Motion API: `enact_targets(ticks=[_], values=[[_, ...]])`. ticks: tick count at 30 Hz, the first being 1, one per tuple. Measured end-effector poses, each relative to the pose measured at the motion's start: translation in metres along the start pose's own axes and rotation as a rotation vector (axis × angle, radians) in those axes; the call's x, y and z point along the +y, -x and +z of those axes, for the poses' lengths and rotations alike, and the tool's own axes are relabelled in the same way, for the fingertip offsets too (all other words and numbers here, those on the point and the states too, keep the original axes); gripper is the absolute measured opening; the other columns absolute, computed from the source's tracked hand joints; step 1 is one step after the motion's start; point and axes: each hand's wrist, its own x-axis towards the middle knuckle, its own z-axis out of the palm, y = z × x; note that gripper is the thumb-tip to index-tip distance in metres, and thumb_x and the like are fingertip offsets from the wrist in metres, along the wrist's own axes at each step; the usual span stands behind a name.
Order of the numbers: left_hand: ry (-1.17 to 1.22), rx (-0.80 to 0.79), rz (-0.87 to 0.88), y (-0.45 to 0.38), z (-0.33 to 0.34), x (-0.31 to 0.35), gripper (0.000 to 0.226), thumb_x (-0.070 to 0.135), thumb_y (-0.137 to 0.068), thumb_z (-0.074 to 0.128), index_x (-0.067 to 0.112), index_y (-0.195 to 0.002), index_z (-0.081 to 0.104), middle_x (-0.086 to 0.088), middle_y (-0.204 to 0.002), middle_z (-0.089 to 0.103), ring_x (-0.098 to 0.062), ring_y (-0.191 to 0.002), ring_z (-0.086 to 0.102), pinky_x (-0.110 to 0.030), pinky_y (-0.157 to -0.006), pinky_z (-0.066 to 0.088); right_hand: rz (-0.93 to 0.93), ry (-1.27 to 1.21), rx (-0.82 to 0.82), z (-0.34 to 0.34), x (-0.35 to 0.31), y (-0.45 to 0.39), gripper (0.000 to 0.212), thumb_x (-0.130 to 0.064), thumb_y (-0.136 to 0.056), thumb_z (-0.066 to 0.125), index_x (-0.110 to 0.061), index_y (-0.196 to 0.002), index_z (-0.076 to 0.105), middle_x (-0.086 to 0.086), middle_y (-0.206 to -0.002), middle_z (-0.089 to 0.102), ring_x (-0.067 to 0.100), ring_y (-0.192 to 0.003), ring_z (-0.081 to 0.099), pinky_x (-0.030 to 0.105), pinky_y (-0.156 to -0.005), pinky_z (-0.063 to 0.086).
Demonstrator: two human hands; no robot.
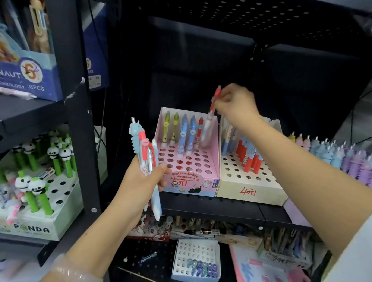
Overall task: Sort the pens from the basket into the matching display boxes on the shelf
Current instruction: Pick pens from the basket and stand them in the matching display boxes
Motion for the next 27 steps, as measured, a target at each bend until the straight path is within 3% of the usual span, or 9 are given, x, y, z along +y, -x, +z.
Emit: enact_targets(ticks=[4, 7, 11, 17, 20, 22, 24, 25, 27], values=[[0.019, -0.029, 0.008, 0.003, 0.003, 0.002, 0.011, 0.016, -0.093, 0.054, 0.026, -0.100, 0.053, 0.000, -0.076, 0.068, -0.003, -0.059, 0.060, -0.026, -0.061, 0.046, 0.053, 0.238, -0.151, 0.017, 0.013, -0.004, 0.029, -0.025, -0.097, 0.042, -0.005, -0.081, 0.055, 0.008, -0.068, 0.054, 0.023, -0.064, 0.054, 0.029, -0.064, 0.046], [0.010, -0.037, 0.017, 0.003, 0.004, 0.001, 0.011, 0.016, -0.093, 0.053, 0.024, -0.100, 0.053, 0.004, -0.073, 0.069, -0.003, -0.058, 0.058, -0.024, -0.059, 0.046, 0.106, 0.357, -0.226, 0.024, 0.019, -0.007, 0.034, -0.026, -0.098, 0.040, -0.010, -0.070, 0.048, 0.007, -0.071, 0.051, 0.023, -0.071, 0.052, 0.027, -0.063, 0.037], [0.012, -0.050, 0.015, 0.002, 0.005, -0.002, 0.009, 0.016, -0.092, 0.054, 0.023, -0.098, 0.053, 0.005, -0.073, 0.069, -0.005, -0.059, 0.057, -0.021, -0.056, 0.047, 0.125, 0.377, -0.325, 0.033, 0.021, -0.008, 0.019, -0.014, -0.095, 0.047, 0.000, -0.097, 0.060, 0.013, -0.091, 0.061, 0.024, -0.078, 0.056, 0.026, -0.061, 0.042], [0.024, -0.052, 0.010, 0.003, 0.003, -0.001, 0.012, 0.014, -0.093, 0.054, 0.020, -0.103, 0.051, 0.004, -0.075, 0.070, -0.005, -0.058, 0.058, -0.020, -0.055, 0.047, 0.152, 0.512, -0.288, 0.043, 0.016, -0.005, 0.015, 0.001, -0.090, 0.049, 0.002, -0.102, 0.056, 0.018, -0.108, 0.059, 0.028, -0.086, 0.056, 0.028, -0.066, 0.039], [0.038, -0.034, 0.005, 0.003, 0.002, 0.001, 0.014, 0.013, -0.092, 0.053, 0.018, -0.105, 0.049, 0.003, -0.076, 0.070, -0.006, -0.058, 0.058, -0.020, -0.056, 0.048, 0.110, 0.549, -0.168, 0.038, 0.015, -0.001, 0.008, 0.001, -0.089, 0.049, 0.002, -0.096, 0.053, 0.021, -0.110, 0.058, 0.031, -0.086, 0.056, 0.030, -0.066, 0.039], [0.052, -0.041, 0.010, 0.003, 0.003, 0.003, 0.013, 0.010, -0.093, 0.051, 0.017, -0.104, 0.051, 0.005, -0.076, 0.071, -0.007, -0.059, 0.059, -0.019, -0.055, 0.049, 0.051, 0.440, -0.043, 0.034, 0.014, 0.006, 0.020, -0.010, -0.091, 0.052, -0.001, -0.110, 0.049, 0.018, -0.104, 0.060, 0.033, -0.089, 0.060, 0.033, -0.069, 0.046], [0.063, -0.049, 0.009, 0.004, 0.004, 0.003, 0.012, 0.009, -0.094, 0.049, 0.015, -0.102, 0.056, 0.004, -0.078, 0.072, -0.009, -0.062, 0.062, -0.020, -0.057, 0.050, -0.023, 0.175, -0.048, 0.032, 0.007, 0.020, 0.018, -0.020, -0.092, 0.053, -0.008, -0.106, 0.056, 0.005, -0.083, 0.063, 0.020, -0.073, 0.061, 0.025, -0.066, 0.050], [0.079, -0.042, 0.003, 0.004, 0.004, 0.002, 0.013, 0.008, -0.094, 0.048, 0.014, -0.101, 0.058, 0.002, -0.079, 0.073, -0.009, -0.063, 0.063, -0.020, -0.058, 0.051, -0.051, 0.036, -0.123, 0.032, 0.001, 0.030, 0.014, -0.023, -0.092, 0.054, -0.013, -0.098, 0.060, -0.003, -0.073, 0.061, 0.010, -0.064, 0.058, 0.019, -0.060, 0.046], [0.130, -0.035, -0.016, 0.003, 0.007, 0.003, 0.016, 0.007, -0.095, 0.047, 0.014, -0.102, 0.059, 0.002, -0.079, 0.073, -0.009, -0.065, 0.065, -0.019, -0.058, 0.052, -0.078, -0.175, -0.363, 0.033, -0.008, 0.051, 0.012, -0.030, -0.091, 0.055, -0.022, -0.089, 0.063, -0.011, -0.074, 0.061, 0.000, -0.064, 0.055, 0.015, -0.061, 0.042]])
